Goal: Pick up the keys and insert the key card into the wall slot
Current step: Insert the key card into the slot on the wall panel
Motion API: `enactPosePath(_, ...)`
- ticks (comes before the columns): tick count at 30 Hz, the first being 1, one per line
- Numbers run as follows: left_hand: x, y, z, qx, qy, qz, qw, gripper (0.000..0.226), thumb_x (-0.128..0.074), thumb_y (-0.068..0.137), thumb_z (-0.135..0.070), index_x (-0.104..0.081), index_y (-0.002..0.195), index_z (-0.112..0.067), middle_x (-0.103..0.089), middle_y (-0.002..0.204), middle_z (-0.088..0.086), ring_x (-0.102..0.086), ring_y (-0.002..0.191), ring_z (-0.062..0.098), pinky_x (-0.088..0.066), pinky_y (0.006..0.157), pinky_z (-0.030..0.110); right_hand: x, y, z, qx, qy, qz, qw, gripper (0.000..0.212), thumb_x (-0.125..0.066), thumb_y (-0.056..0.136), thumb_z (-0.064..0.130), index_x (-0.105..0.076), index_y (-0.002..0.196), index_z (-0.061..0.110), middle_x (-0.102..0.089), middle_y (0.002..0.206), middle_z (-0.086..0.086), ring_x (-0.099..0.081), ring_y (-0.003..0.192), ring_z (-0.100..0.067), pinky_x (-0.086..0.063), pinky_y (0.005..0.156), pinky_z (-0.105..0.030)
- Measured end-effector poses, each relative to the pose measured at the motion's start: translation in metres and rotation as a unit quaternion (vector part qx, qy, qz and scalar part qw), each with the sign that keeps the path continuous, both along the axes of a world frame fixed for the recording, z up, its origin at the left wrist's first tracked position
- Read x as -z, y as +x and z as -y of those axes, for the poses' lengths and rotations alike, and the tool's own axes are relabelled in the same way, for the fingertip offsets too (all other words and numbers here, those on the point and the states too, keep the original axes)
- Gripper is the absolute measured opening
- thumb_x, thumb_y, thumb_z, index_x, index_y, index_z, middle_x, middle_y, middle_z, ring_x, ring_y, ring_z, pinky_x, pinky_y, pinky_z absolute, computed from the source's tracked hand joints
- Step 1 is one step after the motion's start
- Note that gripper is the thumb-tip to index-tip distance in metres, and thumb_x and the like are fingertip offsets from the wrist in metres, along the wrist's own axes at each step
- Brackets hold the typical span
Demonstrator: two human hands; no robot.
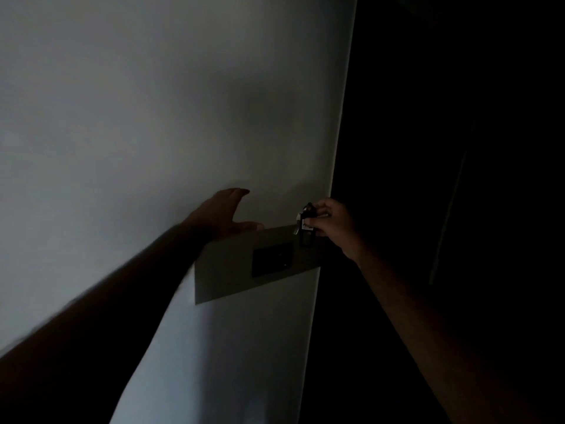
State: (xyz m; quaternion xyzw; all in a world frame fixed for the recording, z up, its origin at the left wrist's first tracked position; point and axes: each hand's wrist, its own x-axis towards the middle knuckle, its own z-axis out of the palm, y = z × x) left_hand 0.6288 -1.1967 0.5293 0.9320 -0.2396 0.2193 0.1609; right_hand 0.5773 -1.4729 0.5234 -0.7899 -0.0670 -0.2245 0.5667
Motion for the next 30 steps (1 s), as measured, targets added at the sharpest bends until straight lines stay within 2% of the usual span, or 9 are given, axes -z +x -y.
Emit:
enactPosePath(4, 0.002, 0.017, 0.007, -0.015, 0.005, 0.012, 1.0, 0.112, -0.057, 0.066, -0.088, -0.026, 0.154, -0.025, -0.033, 0.16, 0.006, -0.031, 0.145, 0.025, -0.029, 0.115, 0.041, 0.004, 0.03, 0.01, -0.025, -0.01, -0.005, 1.0, 0.026, -0.073, 0.083, -0.006, -0.06, 0.1, 0.009, -0.062, 0.1, -0.01, -0.062, 0.099, -0.028, -0.058, 0.086, -0.051)
enactPosePath(7, -0.003, 0.031, 0.012, -0.016, 0.013, 0.022, 1.0, 0.113, -0.056, 0.067, -0.088, -0.027, 0.154, -0.022, -0.034, 0.16, 0.006, -0.03, 0.145, 0.024, -0.028, 0.115, 0.039, 0.001, 0.055, 0.015, -0.037, -0.008, -0.001, 0.999, 0.029, -0.074, 0.082, -0.004, -0.059, 0.088, 0.021, -0.063, 0.092, -0.002, -0.064, 0.1, -0.029, -0.061, 0.076, -0.042)
enactPosePath(9, -0.008, 0.04, 0.016, -0.012, 0.015, 0.035, 0.999, 0.112, -0.056, 0.068, -0.087, -0.028, 0.154, -0.021, -0.034, 0.16, 0.007, -0.03, 0.145, 0.024, -0.026, 0.115, 0.036, -0.002, 0.072, 0.017, -0.046, 0.004, -0.001, 0.999, 0.026, -0.075, 0.082, -0.003, -0.061, 0.093, 0.016, -0.063, 0.095, -0.004, -0.066, 0.104, -0.034, -0.062, 0.076, -0.04)
enactPosePath(13, -0.019, 0.057, 0.018, -0.008, 0.019, 0.051, 0.998, 0.109, -0.059, 0.072, -0.083, -0.028, 0.154, -0.018, -0.034, 0.159, 0.007, -0.029, 0.145, 0.023, -0.024, 0.116, 0.034, -0.008, 0.103, 0.019, -0.035, -0.032, 0.013, 0.999, 0.03, -0.078, 0.079, 0.003, -0.065, 0.106, 0.008, -0.068, 0.111, -0.017, -0.068, 0.108, -0.036, -0.061, 0.087, -0.055)
enactPosePath(15, -0.022, 0.063, 0.02, -0.011, 0.021, 0.059, 0.998, 0.106, -0.062, 0.074, -0.079, -0.029, 0.154, -0.017, -0.034, 0.16, 0.008, -0.028, 0.146, 0.023, -0.022, 0.115, 0.032, -0.011, 0.117, 0.019, -0.037, -0.035, 0.028, 0.998, 0.029, -0.08, 0.078, 0.005, -0.066, 0.102, 0.014, -0.069, 0.109, -0.015, -0.069, 0.105, -0.034, -0.062, 0.083, -0.05)
enactPosePath(18, -0.021, 0.068, 0.024, -0.019, 0.027, 0.073, 0.997, 0.102, -0.064, 0.076, -0.074, -0.032, 0.153, -0.015, -0.035, 0.159, 0.008, -0.029, 0.145, 0.022, -0.021, 0.115, 0.029, -0.009, 0.136, 0.018, -0.06, -0.032, 0.03, 0.997, 0.03, -0.08, 0.077, 0.005, -0.064, 0.095, 0.022, -0.068, 0.097, -0.003, -0.069, 0.098, -0.027, -0.061, 0.065, -0.032)
enactPosePath(20, -0.02, 0.069, 0.027, -0.031, 0.037, 0.08, 0.996, 0.1, -0.065, 0.077, -0.072, -0.033, 0.152, -0.013, -0.036, 0.158, 0.009, -0.03, 0.145, 0.022, -0.022, 0.115, 0.029, -0.007, 0.149, 0.018, -0.08, -0.034, 0.031, 0.996, 0.031, -0.081, 0.077, 0.004, -0.064, 0.096, 0.021, -0.067, 0.097, -0.002, -0.067, 0.094, -0.021, -0.057, 0.059, -0.023)
enactPosePath(25, -0.015, 0.074, 0.036, -0.077, 0.035, 0.118, 0.989, 0.1, -0.064, 0.077, -0.073, -0.038, 0.15, -0.01, -0.039, 0.156, 0.011, -0.032, 0.145, 0.025, -0.025, 0.117, 0.033, -0.001, 0.187, 0.021, -0.149, -0.039, 0.028, 0.988, 0.034, -0.079, 0.076, -0.005, -0.062, 0.1, 0.012, -0.067, 0.099, -0.011, -0.064, 0.086, -0.017, -0.058, 0.057, -0.025)
enactPosePath(30, -0.006, 0.084, 0.05, -0.132, 0.058, 0.18, 0.973, 0.097, -0.067, 0.077, -0.07, -0.046, 0.144, -0.004, -0.04, 0.155, 0.017, -0.034, 0.144, 0.029, -0.029, 0.117, 0.039, 0.011, 0.223, 0.032, -0.215, -0.059, 0.021, 0.975, 0.034, -0.079, 0.076, -0.007, -0.063, 0.104, 0.005, -0.069, 0.086, -0.002, -0.067, 0.077, -0.012, -0.061, 0.058, -0.026)
